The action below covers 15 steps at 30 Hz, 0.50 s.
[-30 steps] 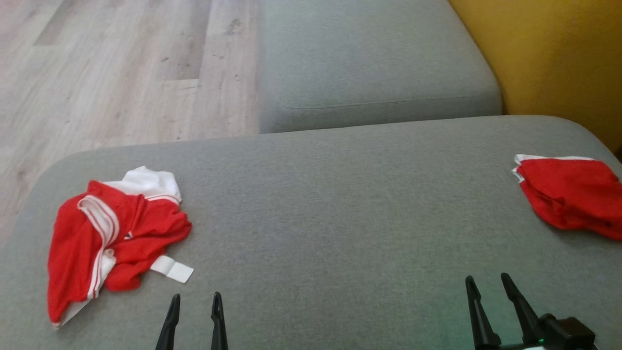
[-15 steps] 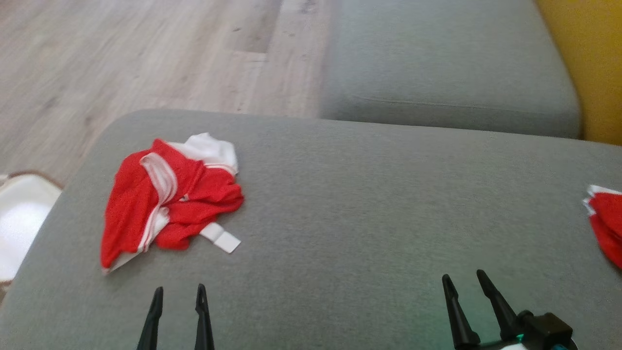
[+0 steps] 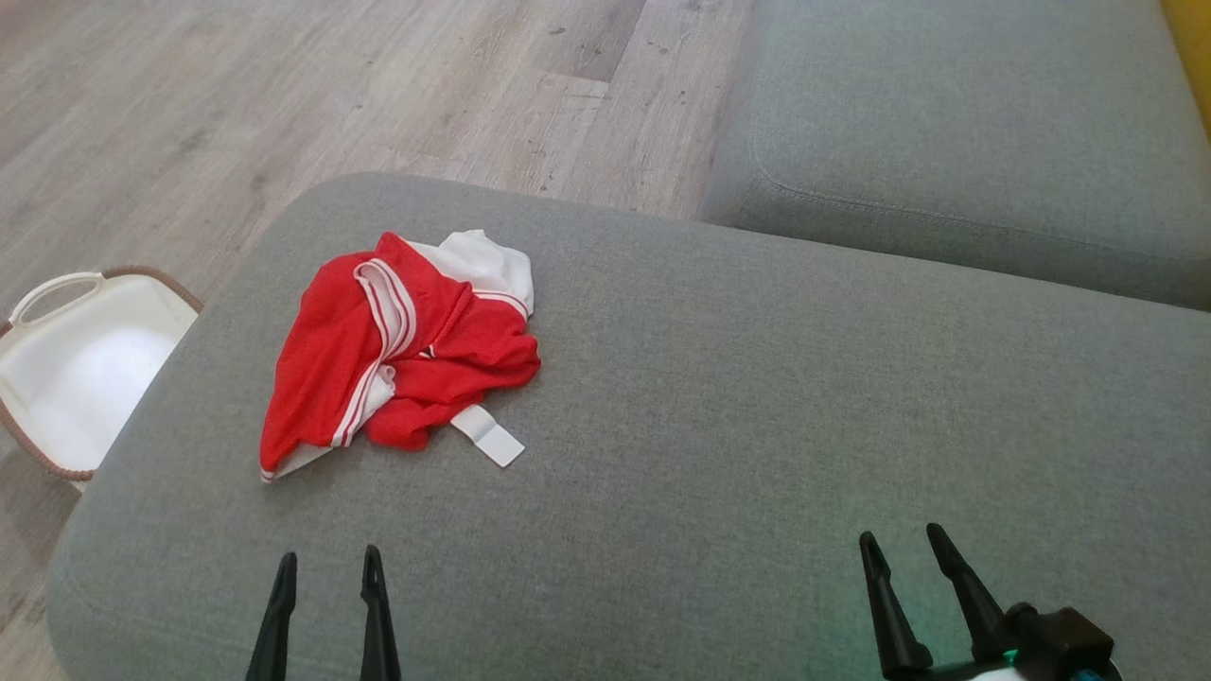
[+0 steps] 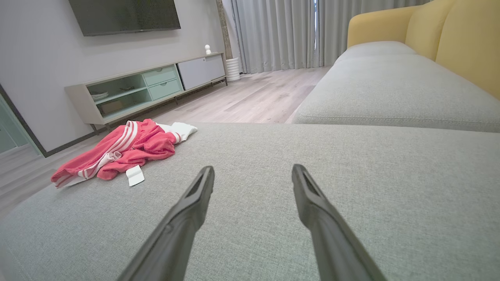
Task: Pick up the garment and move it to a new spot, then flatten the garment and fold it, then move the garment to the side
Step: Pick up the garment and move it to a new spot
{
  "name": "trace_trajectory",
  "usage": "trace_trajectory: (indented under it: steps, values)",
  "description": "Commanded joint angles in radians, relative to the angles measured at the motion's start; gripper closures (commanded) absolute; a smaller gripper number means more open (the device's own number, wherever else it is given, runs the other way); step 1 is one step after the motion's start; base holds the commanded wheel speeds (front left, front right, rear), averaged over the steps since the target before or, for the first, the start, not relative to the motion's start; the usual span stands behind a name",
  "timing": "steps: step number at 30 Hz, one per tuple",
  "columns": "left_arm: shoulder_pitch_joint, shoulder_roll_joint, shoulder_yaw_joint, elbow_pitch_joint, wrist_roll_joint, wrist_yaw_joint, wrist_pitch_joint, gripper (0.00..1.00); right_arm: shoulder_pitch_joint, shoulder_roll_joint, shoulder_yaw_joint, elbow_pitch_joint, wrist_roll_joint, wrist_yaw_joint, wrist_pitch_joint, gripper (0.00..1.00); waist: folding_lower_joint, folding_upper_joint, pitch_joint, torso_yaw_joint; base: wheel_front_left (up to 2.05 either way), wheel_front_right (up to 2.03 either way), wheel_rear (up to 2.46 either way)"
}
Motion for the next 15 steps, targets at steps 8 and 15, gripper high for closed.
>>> trace_trajectory:
  steps: [8,15]
  values:
    - [-0.136,0.006,0.079,-0.046,0.034,-0.038,-0.005,0.0,-0.045,-0.04,0.019,-0.035,-0.002,0.007,-0.011,0.0,0.0,0.0,0.051,-0.02,0.0,0.0,0.0]
    - [-0.422,0.077,0.12,-0.016,0.053,-0.11,-0.005,0.0,-0.093,-0.104,0.026,-0.064,-0.015,0.007,-0.011,0.0,0.0,0.0,0.2,-0.038,0.0,0.0,0.0]
